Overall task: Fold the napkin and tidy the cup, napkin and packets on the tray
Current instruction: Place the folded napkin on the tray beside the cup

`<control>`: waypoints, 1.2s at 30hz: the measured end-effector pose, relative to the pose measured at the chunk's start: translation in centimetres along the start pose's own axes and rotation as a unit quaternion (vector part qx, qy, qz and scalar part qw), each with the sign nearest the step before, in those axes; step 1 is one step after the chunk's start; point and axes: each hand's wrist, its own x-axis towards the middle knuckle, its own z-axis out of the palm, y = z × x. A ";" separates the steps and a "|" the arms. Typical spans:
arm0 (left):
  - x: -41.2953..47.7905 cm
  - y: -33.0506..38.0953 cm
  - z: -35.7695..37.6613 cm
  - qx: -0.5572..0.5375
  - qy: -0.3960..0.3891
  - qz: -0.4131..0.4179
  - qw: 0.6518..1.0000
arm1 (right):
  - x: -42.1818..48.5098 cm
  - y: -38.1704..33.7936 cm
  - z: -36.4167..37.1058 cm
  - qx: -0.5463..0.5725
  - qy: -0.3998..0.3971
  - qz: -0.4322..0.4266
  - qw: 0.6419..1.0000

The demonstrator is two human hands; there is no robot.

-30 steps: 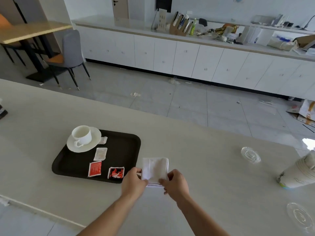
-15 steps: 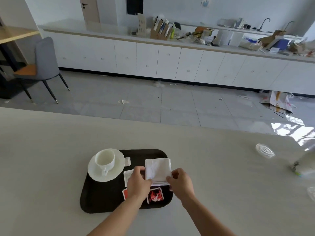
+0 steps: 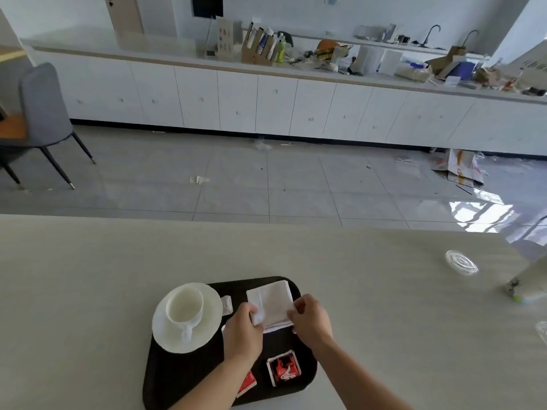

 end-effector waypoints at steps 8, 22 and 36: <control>1.3 -0.5 1.7 0.101 -0.025 0.044 0.994 | 2.1 1.1 0.8 -0.068 -0.008 -0.013 0.998; 0.8 -0.9 1.7 0.239 -0.040 0.136 0.961 | 2.8 2.2 1.1 -0.207 -0.017 -0.103 0.973; -4.4 -4.9 -1.9 0.299 -0.040 0.214 0.929 | 1.2 -1.8 5.0 -0.289 -0.083 -0.417 0.858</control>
